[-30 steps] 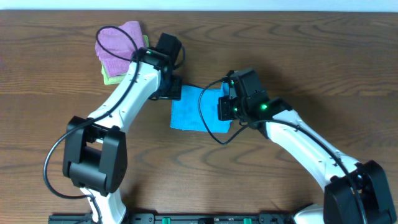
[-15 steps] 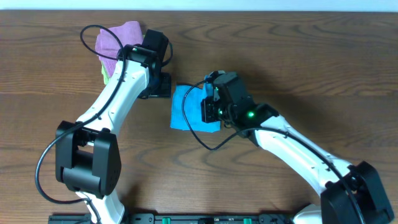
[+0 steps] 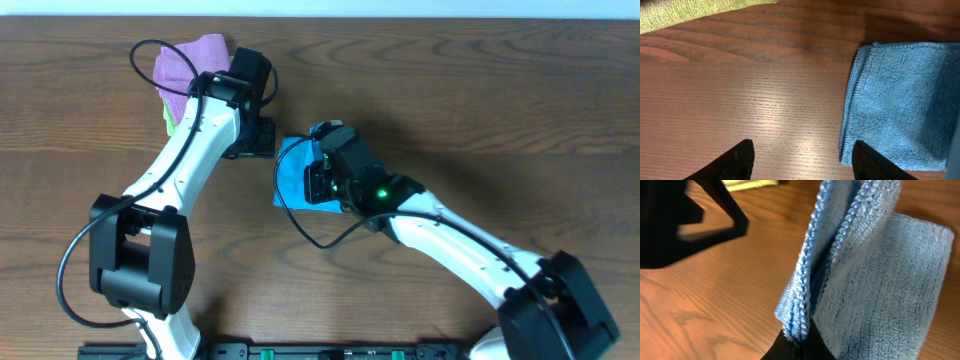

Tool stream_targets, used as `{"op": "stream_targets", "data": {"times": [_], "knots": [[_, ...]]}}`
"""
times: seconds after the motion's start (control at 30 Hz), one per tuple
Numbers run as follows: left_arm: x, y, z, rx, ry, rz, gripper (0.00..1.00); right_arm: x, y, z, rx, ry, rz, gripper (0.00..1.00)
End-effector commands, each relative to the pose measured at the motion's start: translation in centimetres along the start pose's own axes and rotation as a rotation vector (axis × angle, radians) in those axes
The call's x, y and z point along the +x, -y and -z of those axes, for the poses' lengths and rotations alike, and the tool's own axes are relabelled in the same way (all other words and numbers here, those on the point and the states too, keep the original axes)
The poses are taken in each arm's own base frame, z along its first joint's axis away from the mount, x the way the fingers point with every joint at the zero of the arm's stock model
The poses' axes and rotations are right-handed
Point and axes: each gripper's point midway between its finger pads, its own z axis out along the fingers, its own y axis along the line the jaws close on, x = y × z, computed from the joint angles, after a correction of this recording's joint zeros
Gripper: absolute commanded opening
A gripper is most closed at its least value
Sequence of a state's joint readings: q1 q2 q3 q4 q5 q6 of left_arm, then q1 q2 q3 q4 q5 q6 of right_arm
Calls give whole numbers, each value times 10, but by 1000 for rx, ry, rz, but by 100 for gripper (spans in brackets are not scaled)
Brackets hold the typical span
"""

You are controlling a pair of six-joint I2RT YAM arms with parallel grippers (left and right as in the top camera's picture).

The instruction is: Fold the cloth

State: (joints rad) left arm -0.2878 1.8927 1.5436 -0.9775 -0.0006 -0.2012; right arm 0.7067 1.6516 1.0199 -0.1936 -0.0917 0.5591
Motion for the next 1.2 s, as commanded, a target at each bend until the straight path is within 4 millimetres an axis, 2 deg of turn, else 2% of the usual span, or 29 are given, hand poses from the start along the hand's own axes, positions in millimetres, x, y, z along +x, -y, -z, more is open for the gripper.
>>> {"op": "stream_targets", "data": {"times": [0.0, 0.37, 0.63, 0.67, 0.7, 0.73, 0.77, 1.03, 1.1, 1.17], "knots": [[-6, -4, 11, -4, 32, -14, 63, -1, 5, -10, 43, 10, -25, 2], [-6, -4, 11, -3, 33, -14, 63, -11, -9, -14, -4, 64, -52, 2], [-8, -3, 11, -2, 37, -14, 63, -4, -20, -14, -22, 53, -42, 4], [-8, -3, 11, -1, 39, -13, 63, -3, -22, -14, -24, 52, -46, 11], [-8, -3, 11, -1, 40, -13, 63, -2, -24, -15, -28, 52, -43, 33], [-8, -3, 11, -1, 41, -13, 63, -2, -26, -15, -31, 52, -40, 88], [-8, -3, 11, -1, 41, -13, 63, -2, -28, -15, -36, 54, -37, 99], [-9, -2, 11, 5, 43, -12, 63, -18, -40, -12, -84, 119, -40, 99], [-7, 1, 11, 20, 33, -14, 63, -27, -29, -8, -36, 157, -51, 99], [-3, 4, 11, 42, 17, -14, 62, -35, -9, -1, 47, 190, -69, 99]]}}
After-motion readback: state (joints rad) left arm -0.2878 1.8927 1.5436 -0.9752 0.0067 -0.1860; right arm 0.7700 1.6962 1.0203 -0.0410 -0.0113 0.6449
